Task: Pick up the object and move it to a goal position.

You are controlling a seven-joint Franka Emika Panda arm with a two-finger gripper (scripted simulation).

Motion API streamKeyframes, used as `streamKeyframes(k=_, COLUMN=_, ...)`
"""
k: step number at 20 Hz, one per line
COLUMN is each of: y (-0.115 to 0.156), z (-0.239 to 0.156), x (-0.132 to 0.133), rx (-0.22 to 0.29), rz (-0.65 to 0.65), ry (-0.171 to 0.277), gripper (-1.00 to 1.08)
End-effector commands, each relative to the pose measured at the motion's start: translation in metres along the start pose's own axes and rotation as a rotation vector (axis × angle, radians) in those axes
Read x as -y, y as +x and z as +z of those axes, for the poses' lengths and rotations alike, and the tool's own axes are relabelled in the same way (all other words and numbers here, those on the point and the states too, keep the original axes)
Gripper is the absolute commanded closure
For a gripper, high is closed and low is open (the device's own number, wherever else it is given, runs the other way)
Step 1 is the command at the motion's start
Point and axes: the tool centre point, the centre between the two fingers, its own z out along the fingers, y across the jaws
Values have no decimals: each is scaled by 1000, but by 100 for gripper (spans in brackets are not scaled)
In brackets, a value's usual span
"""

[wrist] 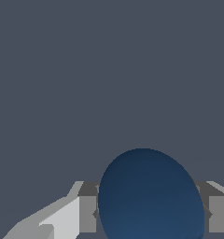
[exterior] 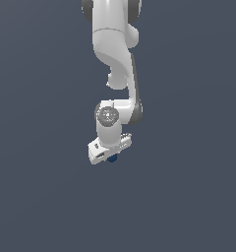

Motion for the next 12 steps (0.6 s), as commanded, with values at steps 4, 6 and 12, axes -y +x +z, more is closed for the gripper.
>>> streamKeyframes(k=4, y=0, z=0, x=0, rx=-1, rz=-1, ry=0, gripper=108)
streamKeyframes(k=6, y=0, z=0, x=0, rx=-1, rz=-1, ry=0, gripper=108)
streamKeyframes(k=12, y=1, z=-5, x=1, rx=0, rz=0, ry=0, gripper=108)
